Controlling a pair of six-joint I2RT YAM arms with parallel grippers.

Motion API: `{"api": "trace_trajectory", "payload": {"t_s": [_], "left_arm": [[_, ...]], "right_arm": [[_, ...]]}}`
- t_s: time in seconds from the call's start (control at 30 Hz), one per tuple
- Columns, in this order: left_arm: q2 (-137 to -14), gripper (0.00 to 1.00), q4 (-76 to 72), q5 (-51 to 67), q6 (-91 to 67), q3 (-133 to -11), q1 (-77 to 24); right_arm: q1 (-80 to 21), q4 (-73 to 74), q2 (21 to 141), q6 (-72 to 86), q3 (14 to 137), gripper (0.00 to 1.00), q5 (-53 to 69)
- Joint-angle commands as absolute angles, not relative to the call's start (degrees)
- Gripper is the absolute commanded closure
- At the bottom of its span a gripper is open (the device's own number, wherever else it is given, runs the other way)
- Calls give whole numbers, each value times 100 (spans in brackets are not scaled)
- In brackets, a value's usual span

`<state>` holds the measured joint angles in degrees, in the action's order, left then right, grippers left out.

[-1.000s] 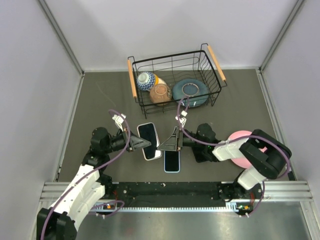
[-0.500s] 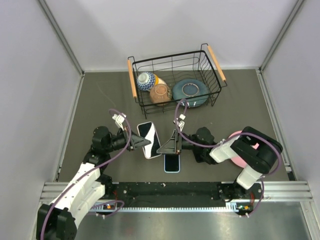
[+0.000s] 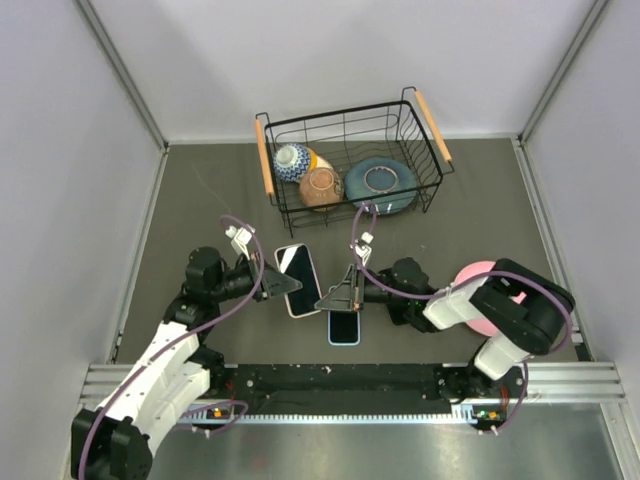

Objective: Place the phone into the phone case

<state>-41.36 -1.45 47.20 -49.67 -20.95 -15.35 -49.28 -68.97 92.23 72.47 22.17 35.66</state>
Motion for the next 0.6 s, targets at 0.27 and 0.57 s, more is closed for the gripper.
{"api": "trace_trajectory", "payload": {"t_s": [0.27,0.57], "left_arm": [[-4069,100,-562,5712,-4659,-2206,-1503],[-4307,100,-1010,6442,-4764,-1987,-1521]], "right_arm": [[-4992,-4748,7296,5478,2549,38,2875],[-4668,-2358,6294,4342,3295,31,2548]]}}
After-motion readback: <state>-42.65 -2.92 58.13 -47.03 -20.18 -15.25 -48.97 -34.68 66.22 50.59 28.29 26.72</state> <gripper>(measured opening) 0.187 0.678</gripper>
